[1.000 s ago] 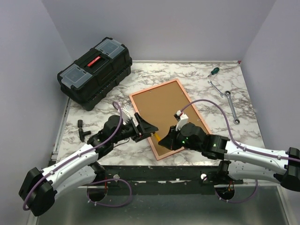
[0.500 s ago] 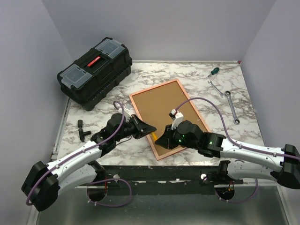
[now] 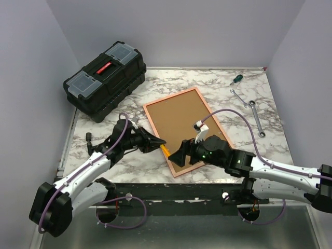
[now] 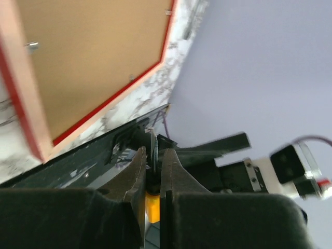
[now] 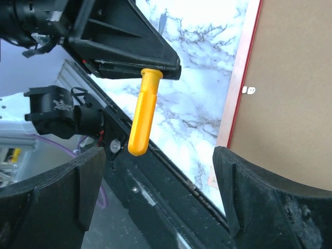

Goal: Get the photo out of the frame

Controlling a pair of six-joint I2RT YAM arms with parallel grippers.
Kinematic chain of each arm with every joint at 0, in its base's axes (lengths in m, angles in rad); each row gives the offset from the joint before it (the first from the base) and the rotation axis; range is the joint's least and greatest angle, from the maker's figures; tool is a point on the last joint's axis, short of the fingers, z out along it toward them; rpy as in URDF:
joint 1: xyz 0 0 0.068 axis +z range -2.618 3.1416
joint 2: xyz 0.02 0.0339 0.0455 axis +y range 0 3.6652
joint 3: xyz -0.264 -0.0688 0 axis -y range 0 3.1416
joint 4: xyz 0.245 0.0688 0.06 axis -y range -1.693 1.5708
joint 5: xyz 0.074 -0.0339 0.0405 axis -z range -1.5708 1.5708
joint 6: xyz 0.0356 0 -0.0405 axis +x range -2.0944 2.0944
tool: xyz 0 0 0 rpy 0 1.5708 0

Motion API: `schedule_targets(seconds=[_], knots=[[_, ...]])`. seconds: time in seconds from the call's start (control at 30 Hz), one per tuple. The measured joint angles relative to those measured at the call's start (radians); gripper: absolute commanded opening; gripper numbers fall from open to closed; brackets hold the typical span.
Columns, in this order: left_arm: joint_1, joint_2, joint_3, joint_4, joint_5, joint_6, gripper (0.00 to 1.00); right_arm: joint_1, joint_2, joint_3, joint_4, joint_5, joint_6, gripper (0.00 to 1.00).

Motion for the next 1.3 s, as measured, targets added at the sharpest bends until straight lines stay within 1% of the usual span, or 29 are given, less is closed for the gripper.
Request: schedule_targets(seconds=[0.03,0.1,0.23,0.33,0.43,0.53,0.6,0.73,0.8,0.93,1.0,1.03,1.2,1.3], knots=[[0.021,0.01,0.006,-0.037,0.018,-0.004,0.0,0.0,-0.003,0.0,0.003,0.004,-0.026,0.83],[0.043,0.037,0.037,-0.134,0.037,0.002,0.0,0.0,-0.002,0.003,0.004,0.011,-0.098,0.8],[0.047,0.108,0.129,-0.33,0.063,0.04,0.0,0.027,0.053,0.057,-0.017,0.048,-0.261,0.76],[0.047,0.165,0.168,-0.414,0.09,0.066,0.0,0.106,0.153,0.166,-0.044,0.145,-0.359,0.76],[0.051,0.199,0.169,-0.466,0.111,0.077,0.0,0.211,0.258,0.259,-0.051,0.28,-0.43,0.73],[0.053,0.19,0.152,-0.479,0.122,0.071,0.0,0.287,0.342,0.302,-0.051,0.419,-0.476,0.71],[0.053,0.175,0.137,-0.479,0.126,0.063,0.0,0.318,0.381,0.304,-0.054,0.483,-0.509,0.7],[0.057,0.163,0.126,-0.478,0.143,0.054,0.0,0.352,0.432,0.302,-0.053,0.538,-0.571,0.69],[0.06,0.163,0.126,-0.478,0.15,0.054,0.0,0.364,0.441,0.3,-0.051,0.549,-0.591,0.65],[0.064,0.163,0.125,-0.476,0.166,0.05,0.0,0.381,0.465,0.3,-0.04,0.568,-0.611,0.56],[0.064,0.163,0.124,-0.476,0.167,0.048,0.0,0.384,0.48,0.293,-0.029,0.578,-0.618,0.44],[0.064,0.163,0.124,-0.475,0.167,0.047,0.0,0.385,0.486,0.288,-0.025,0.584,-0.623,0.4],[0.068,0.162,0.114,-0.467,0.168,0.034,0.0,0.389,0.501,0.275,-0.009,0.604,-0.631,0.38],[0.068,0.161,0.107,-0.465,0.172,0.027,0.0,0.392,0.502,0.27,0.002,0.61,-0.635,0.42]])
